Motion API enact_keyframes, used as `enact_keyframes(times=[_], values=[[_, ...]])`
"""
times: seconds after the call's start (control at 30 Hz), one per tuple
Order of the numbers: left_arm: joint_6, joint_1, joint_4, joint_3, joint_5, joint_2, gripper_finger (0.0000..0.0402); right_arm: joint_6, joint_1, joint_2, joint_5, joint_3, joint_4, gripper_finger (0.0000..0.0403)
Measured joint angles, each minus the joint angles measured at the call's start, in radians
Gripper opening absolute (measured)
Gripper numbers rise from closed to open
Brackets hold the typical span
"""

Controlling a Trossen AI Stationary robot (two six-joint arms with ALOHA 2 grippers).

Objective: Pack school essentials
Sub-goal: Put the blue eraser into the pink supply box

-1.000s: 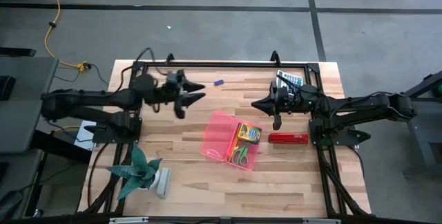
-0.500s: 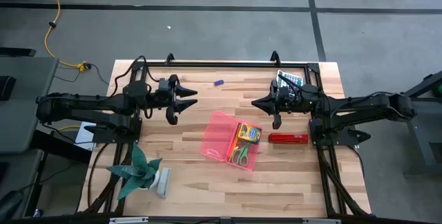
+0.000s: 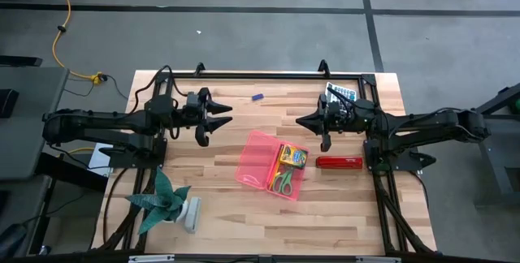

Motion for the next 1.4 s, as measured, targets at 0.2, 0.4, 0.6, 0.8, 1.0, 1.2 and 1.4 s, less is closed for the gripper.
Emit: enact_keyframes(times=[0.2,0.4,0.6,0.8,1.0,1.2,1.4], values=[[-0.114,0.002,-0.064,0.024,-0.158,0.023,0.0158,0.008,0.0,0.0,0.0,0.0,0.0,0.0],[-0.163,0.106,-0.332,0.195,-0.203,0.188,0.0155,0.008,0.0,0.0,0.0,0.0,-0.002,0.0],[-0.143,0.257,-0.509,0.403,-0.055,0.46,0.0155,0.028,0.0,0.0,0.022,0.0,-0.011,0.0],[-0.033,0.354,-0.668,0.609,-0.017,0.75,0.0155,0.034,0.0,0.0,0.023,-0.001,-0.017,0.0],[0.052,0.398,-0.798,0.788,-0.015,0.995,0.0155,0.034,0.0,0.0,0.024,0.0,-0.018,0.0],[0.131,0.402,-0.816,0.908,-0.031,1.146,0.0154,0.058,0.0,0.0,0.03,-0.001,-0.02,0.0],[0.163,0.402,-0.891,0.987,-0.031,1.229,0.0154,0.105,0.0,0.0,0.046,0.0,-0.031,0.0]])
